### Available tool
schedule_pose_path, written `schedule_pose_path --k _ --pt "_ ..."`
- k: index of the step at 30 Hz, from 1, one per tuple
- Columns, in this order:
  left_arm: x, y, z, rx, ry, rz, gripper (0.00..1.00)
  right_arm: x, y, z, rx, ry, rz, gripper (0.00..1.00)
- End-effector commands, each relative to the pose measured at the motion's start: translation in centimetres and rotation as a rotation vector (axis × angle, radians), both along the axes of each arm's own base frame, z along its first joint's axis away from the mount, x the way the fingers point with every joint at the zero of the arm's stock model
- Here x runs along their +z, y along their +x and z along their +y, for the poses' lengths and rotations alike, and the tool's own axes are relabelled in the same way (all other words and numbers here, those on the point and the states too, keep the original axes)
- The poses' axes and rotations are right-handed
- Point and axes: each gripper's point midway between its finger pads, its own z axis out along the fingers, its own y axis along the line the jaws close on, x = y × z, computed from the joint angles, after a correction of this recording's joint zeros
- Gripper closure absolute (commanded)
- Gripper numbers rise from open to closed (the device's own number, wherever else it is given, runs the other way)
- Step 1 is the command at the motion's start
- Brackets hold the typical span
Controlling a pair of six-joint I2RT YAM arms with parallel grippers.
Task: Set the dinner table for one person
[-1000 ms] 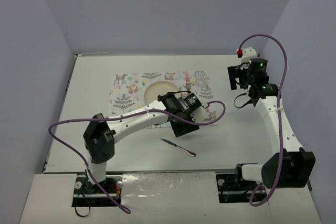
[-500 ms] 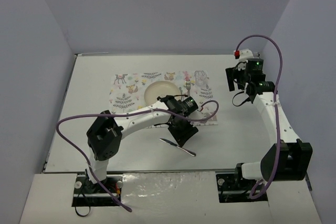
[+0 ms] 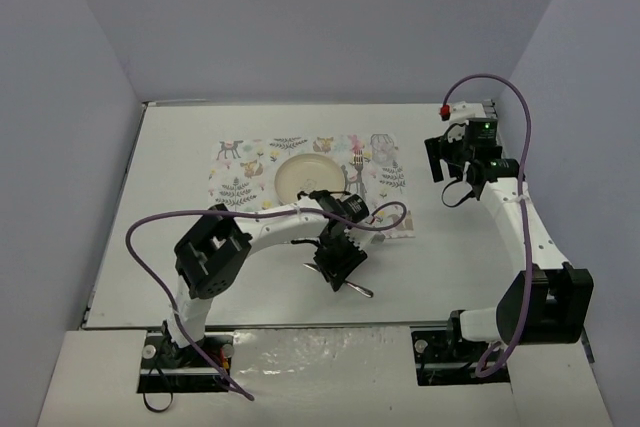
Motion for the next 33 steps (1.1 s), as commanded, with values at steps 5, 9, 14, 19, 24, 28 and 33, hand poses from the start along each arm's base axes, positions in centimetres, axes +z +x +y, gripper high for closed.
schedule_pose_path --k 5,9,14,19,24,28,33 --pt "-1.9 1.7 -1.5 0.007 0.010 -0.007 0.72 0.7 -0.6 0.1 0.036 -0.019 -0.048 0.10" --pt "-2.5 2.5 -1.6 0.005 0.027 -0.046 0.72 0.6 -1.1 0.0 0.049 -0.038 -0.047 0.10" --pt "-2.9 4.6 -2.4 -0.012 0.045 -0.118 0.74 0.4 -1.7 0.5 0.077 -0.023 -0.051 0.10" --pt "-2.2 6.5 -3.7 -0.018 0.033 -0.188 0.75 0.3 -2.3 0.6 0.091 -0.024 -0.055 0.10" --pt "-2.5 7.5 -4.2 -0.017 0.057 -0.211 0.76 -0.2 -2.5 0.8 0.099 -0.014 -0.044 0.10" --pt "-2.3 7.7 -4.3 -0.014 0.067 -0.228 0.77 -0.5 -2.8 0.8 0.105 -0.021 -0.039 0.10" --pt "-1.3 7.9 -4.4 -0.009 0.090 -0.284 0.57 -0.7 -2.8 0.9 0.111 -0.019 -0.034 0.10"
